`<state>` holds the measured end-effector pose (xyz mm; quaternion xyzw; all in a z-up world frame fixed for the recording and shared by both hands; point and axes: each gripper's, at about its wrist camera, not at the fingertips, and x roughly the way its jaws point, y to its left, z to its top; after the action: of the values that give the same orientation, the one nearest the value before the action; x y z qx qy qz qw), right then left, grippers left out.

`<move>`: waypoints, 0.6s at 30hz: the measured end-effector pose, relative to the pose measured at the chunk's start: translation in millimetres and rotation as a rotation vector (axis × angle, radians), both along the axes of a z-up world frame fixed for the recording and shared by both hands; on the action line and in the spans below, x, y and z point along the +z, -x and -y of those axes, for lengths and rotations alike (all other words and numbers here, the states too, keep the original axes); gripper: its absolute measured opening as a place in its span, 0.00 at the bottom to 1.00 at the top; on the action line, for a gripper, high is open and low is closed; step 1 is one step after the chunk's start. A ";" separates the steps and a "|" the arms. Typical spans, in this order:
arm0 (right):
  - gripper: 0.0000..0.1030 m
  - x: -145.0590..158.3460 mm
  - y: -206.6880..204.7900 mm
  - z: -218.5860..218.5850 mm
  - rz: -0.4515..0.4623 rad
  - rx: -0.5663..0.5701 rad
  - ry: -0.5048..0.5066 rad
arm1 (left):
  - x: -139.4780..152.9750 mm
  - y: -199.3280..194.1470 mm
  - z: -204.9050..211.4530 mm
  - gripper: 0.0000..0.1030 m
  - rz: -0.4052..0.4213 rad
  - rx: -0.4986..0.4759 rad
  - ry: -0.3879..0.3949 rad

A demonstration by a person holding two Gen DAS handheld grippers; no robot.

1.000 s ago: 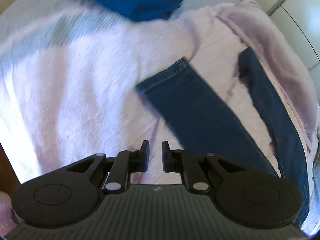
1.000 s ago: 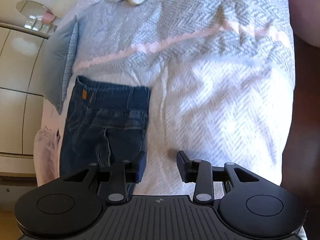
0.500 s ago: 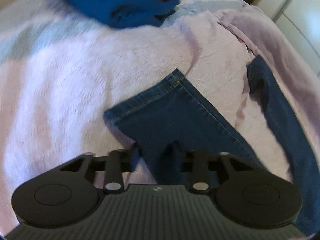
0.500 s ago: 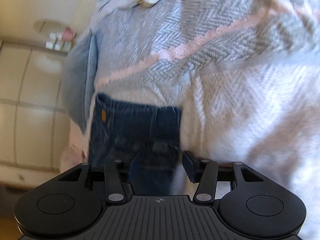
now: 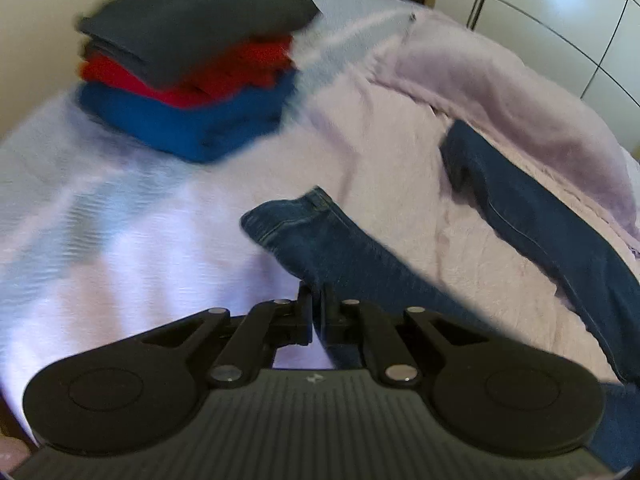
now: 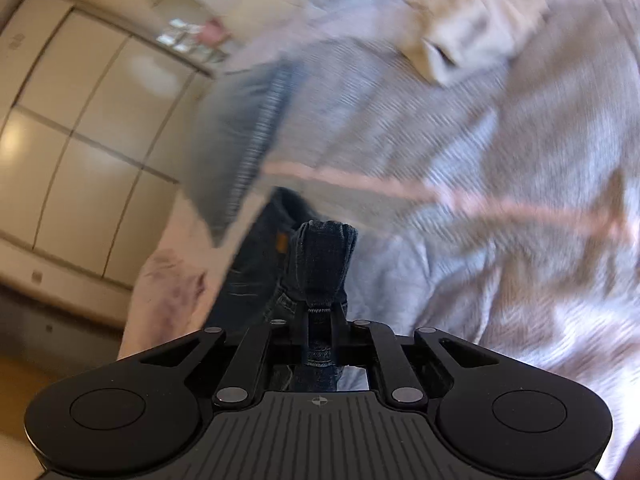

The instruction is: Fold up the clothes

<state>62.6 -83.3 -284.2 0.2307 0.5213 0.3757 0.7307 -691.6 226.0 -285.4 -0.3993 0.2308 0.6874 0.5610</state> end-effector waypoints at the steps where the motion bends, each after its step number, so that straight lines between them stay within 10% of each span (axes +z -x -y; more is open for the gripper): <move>1: 0.07 7.7 0.4 5.5 0.005 0.009 0.000 | 3.9 9.2 13.7 0.04 0.007 0.018 0.000; 9: 0.07 -76.8 8.2 47.3 -0.105 -0.014 0.280 | -73.9 20.8 76.1 0.04 -0.148 0.048 0.147; 15: 0.08 -64.5 10.4 42.1 -0.051 -0.003 0.217 | -37.5 19.9 82.0 0.04 -0.108 0.083 -0.057; 18: 0.13 -72.9 5.2 41.6 -0.114 0.017 0.291 | -51.0 22.3 80.9 0.10 -0.158 0.097 0.096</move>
<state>57.4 -124.9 -357.1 0.1391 0.6129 0.2885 0.7224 -713.9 145.1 -336.5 -0.3811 0.2873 0.7311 0.4875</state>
